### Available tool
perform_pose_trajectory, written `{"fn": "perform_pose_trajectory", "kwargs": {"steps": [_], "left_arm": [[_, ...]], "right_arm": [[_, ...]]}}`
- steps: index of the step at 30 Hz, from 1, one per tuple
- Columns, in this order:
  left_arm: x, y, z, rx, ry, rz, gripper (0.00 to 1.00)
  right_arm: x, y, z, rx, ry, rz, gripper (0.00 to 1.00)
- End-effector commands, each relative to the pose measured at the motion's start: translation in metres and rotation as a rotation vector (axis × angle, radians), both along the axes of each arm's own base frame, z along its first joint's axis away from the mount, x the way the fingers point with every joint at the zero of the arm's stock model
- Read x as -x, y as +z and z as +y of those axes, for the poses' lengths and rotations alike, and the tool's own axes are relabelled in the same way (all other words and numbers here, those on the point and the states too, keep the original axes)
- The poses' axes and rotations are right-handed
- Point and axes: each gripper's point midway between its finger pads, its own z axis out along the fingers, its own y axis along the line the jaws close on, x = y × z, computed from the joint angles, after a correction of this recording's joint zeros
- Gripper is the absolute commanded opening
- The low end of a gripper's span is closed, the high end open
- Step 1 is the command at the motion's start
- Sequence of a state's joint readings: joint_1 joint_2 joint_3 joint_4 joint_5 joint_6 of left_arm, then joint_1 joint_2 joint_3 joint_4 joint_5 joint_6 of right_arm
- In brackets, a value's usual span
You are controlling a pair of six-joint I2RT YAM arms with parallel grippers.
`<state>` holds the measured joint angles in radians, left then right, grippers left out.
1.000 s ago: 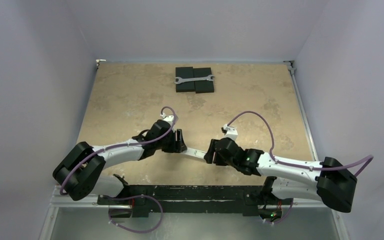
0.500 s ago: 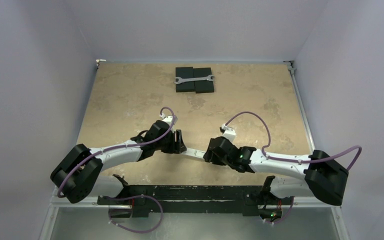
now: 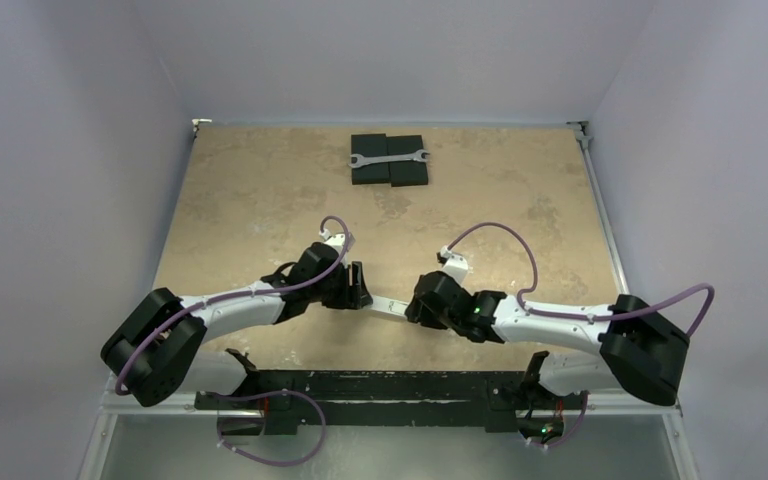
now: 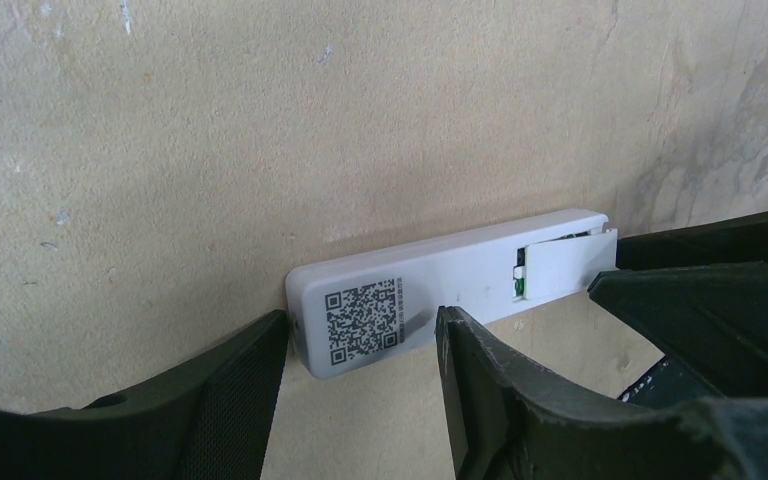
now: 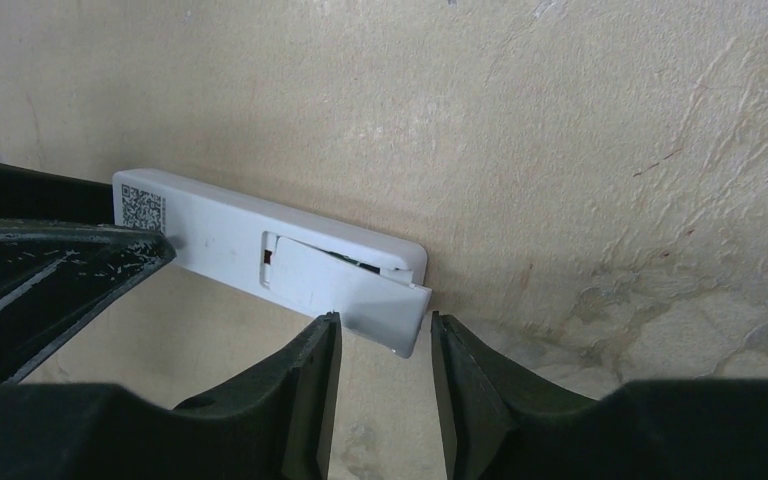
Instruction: Load the batteries into the remote control
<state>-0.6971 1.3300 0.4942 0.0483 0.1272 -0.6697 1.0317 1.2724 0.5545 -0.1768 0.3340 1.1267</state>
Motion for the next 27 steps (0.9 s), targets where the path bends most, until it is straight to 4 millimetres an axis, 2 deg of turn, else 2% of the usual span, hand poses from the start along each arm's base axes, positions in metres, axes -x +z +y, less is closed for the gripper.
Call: {"fn": "perform_pose_trajectory", "kwargs": {"steps": [1, 12, 27], "left_arm": [[-0.0020, 0.0072, -0.0071, 0.031, -0.020, -0.031, 0.56], [-0.0020, 0.0072, -0.0069, 0.030, -0.020, -0.029, 0.56], [-0.0022, 0.0077, -0.0067, 0.029, -0.017, -0.029, 0.56]], "right_arm": [[-0.0171, 0.0195, 0.0113, -0.053, -0.050, -0.056, 0.45], [-0.0208, 0.0209, 0.0129, -0.044, -0.047, -0.071, 0.36], [-0.0222, 0.0196, 0.0043, -0.005, -0.058, -0.084, 0.34]]}}
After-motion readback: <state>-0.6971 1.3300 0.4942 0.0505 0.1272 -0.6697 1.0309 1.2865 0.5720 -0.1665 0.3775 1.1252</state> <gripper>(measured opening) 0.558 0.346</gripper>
